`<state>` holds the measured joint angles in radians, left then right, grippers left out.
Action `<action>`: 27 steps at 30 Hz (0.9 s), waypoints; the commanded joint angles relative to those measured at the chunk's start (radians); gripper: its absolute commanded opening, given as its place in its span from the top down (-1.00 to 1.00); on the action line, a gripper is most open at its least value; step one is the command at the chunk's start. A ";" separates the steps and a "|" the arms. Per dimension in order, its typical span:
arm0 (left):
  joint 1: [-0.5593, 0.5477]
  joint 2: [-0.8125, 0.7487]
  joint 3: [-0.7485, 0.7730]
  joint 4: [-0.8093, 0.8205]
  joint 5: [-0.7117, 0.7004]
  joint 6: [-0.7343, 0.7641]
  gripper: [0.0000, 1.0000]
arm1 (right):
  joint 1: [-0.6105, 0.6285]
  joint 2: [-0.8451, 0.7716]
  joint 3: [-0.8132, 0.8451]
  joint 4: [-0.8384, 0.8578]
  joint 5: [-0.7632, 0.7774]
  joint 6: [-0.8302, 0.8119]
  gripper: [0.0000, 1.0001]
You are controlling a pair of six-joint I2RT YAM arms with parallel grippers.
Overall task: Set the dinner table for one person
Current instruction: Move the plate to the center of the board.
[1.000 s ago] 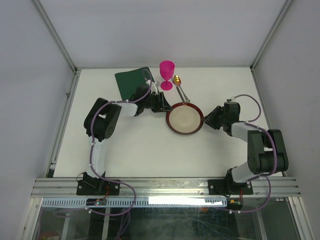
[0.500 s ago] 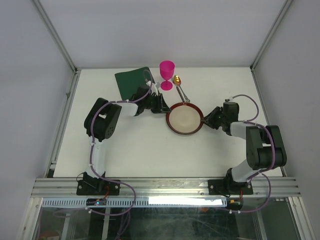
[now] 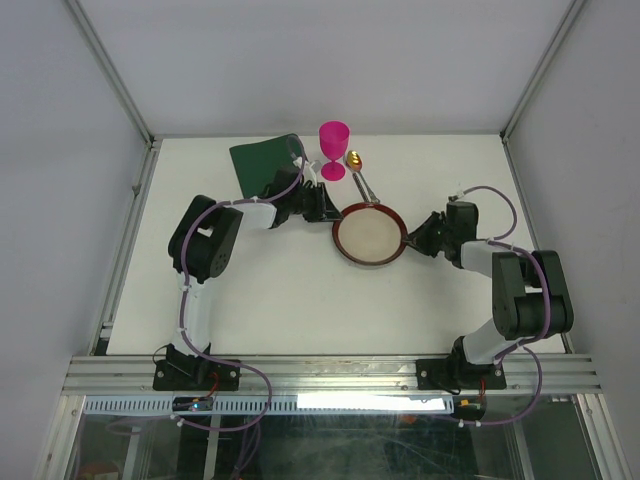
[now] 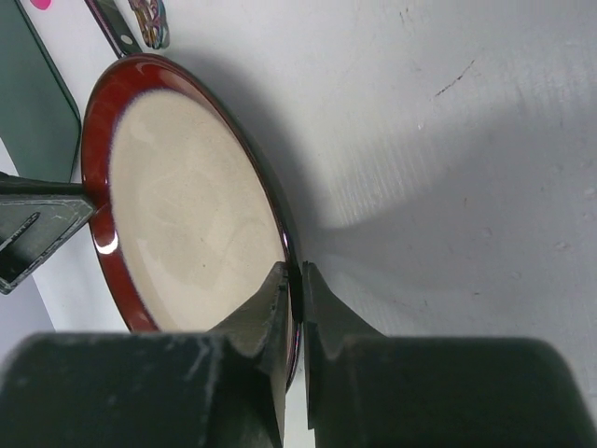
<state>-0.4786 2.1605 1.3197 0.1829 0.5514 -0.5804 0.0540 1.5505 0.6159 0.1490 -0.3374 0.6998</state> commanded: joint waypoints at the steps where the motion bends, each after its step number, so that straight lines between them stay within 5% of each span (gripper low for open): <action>1: -0.020 -0.003 0.073 0.037 0.046 -0.011 0.58 | -0.007 -0.044 0.069 0.005 -0.005 0.009 0.89; 27: -0.117 0.186 0.309 0.063 0.068 -0.092 0.58 | -0.061 -0.032 0.150 -0.090 -0.005 0.009 0.89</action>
<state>-0.5232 2.3207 1.5394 0.1909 0.5484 -0.6235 -0.0021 1.5383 0.6991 -0.0044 -0.2916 0.6781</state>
